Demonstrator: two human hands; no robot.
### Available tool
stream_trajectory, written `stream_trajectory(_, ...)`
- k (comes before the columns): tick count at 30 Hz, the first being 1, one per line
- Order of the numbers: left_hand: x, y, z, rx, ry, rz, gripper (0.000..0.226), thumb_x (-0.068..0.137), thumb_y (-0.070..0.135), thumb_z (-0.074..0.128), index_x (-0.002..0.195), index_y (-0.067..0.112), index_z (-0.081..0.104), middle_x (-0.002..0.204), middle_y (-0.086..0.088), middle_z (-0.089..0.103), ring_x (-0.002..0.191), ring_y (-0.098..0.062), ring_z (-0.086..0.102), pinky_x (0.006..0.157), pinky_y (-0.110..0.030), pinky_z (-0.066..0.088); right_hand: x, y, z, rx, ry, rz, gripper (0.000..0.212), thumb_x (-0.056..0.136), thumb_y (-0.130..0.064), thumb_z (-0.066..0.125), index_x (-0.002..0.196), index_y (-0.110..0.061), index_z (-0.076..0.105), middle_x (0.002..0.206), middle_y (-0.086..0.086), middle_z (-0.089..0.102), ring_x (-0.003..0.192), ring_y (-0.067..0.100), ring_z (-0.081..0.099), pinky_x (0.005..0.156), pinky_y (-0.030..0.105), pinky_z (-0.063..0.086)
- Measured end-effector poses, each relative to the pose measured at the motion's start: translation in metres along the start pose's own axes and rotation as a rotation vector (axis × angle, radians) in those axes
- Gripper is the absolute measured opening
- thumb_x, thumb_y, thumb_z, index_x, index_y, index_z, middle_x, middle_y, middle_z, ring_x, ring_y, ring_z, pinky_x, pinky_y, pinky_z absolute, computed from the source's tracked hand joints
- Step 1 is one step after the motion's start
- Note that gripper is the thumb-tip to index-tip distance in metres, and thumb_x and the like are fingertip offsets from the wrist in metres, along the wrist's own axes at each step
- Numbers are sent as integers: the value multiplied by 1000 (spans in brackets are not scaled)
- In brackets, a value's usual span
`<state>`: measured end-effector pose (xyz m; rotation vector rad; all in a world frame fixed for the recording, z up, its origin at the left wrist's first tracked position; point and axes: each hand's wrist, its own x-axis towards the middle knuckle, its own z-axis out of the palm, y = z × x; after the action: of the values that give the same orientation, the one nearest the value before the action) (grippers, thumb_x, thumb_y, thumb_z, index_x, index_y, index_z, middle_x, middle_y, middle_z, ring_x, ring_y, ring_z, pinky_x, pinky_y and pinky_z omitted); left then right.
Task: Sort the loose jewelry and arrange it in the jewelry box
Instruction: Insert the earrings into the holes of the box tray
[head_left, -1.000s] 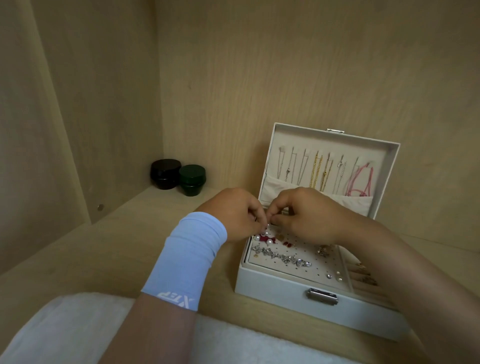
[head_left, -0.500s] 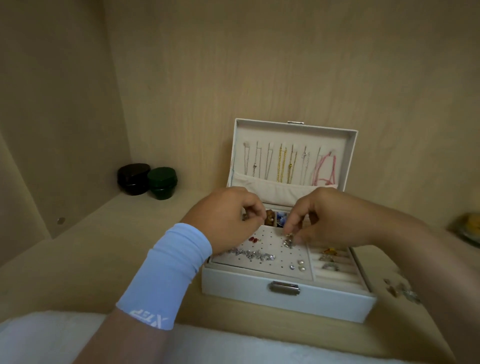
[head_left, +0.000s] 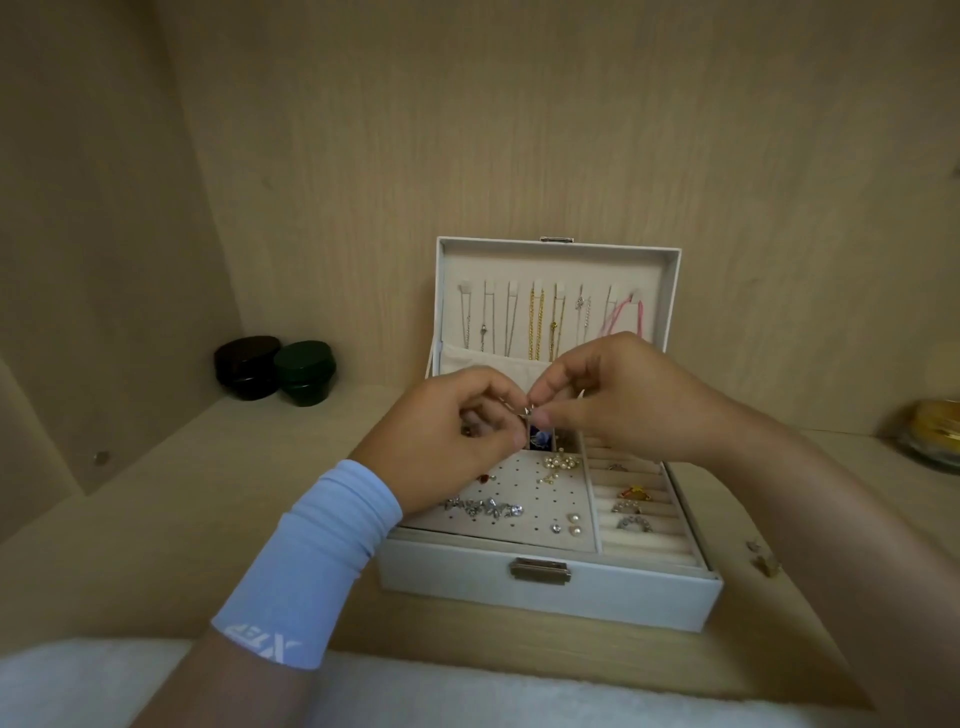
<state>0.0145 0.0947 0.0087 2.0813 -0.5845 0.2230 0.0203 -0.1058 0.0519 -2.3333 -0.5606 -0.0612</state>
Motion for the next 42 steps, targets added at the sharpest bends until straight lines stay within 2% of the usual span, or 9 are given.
stream_trajectory(3, 1, 2, -2, -82, 99, 25, 18, 81, 13, 78, 93, 23, 69, 79, 7, 74, 75, -7, 67, 70, -15, 51, -4, -8, 3, 278, 47, 81, 11, 82, -11, 80, 93, -7, 78, 69, 2, 74, 41, -2, 52, 44, 9, 38)
stream_trajectory(7, 0, 0, -7, -132, 183, 57, 9, 79, 17, 80, 81, 22, 73, 76, 8, 71, 71, -3, 61, 68, -16, 49, -5, -14, 8, 396, -5, 124, 15, 91, -19, 70, 95, -7, 78, 81, 9, 76, 44, 6, 42, 41, 14, 33)
stream_trajectory(11, -1, -1, -14, -178, 139, 43, 6, 79, 18, 79, 81, 22, 75, 76, 4, 71, 70, -7, 61, 69, -22, 51, -4, -12, 12, 474, -51, 184, 19, 96, -24, 64, 92, -11, 76, 75, 3, 72, 48, 14, 36, 46, 24, 26)
stream_trajectory(15, -1, -3, -21, -229, 78, 7, 17, 85, 9, 73, 95, 22, 71, 82, -1, 75, 73, -20, 68, 77, -40, 58, -4, -14, 14, 492, -50, 182, 22, 99, -23, 60, 86, -13, 74, 68, -2, 68, 48, 13, 37, 46, 24, 25)
stream_trajectory(19, -1, -2, -17, -274, 62, -32, 17, 87, 11, 70, 98, 24, 73, 87, -2, 76, 70, -16, 68, 62, -25, 54, -5, -14, 15, 479, -62, 166, 25, 101, -23, 57, 83, -14, 72, 62, -6, 65, 47, 11, 37, 45, 23, 24)
stream_trajectory(24, 1, -3, -15, -272, 111, -69, 9, 86, 10, 72, 85, 18, 74, 75, 0, 74, 61, -10, 62, 58, -15, 49, -2, -11, 20, 496, -15, 178, 22, 99, -25, 60, 90, -12, 75, 74, 2, 71, 45, 11, 40, 43, 22, 27)
stream_trajectory(32, 2, -9, -16, -136, 114, -68, 8, 91, 17, 67, 86, 19, 72, 77, 1, 73, 66, -14, 62, 73, -37, 57, 4, -10, 28, 340, 129, -56, 17, 86, -12, 77, 102, -19, 76, 85, 5, 76, 49, 11, 55, 48, 22, 47)
stream_trajectory(37, 0, -5, -19, -148, 71, -92, 11, 93, 18, 65, 84, 19, 72, 77, 0, 73, 65, -9, 61, 70, -29, 56, 6, -1, 33, 113, 275, -153, 13, 83, -22, 80, 93, -30, 80, 72, -14, 73, 56, 16, 60, 55, 23, 53)
stream_trajectory(42, -1, -4, -24, -178, 46, -97, 11, 93, 17, 65, 86, 20, 73, 79, 2, 75, 65, -8, 62, 72, -28, 56, 6, 3, 37, -3, 325, -317, 13, 86, -24, 78, 98, -27, 80, 80, -20, 72, 60, 13, 63, 64, 25, 55)
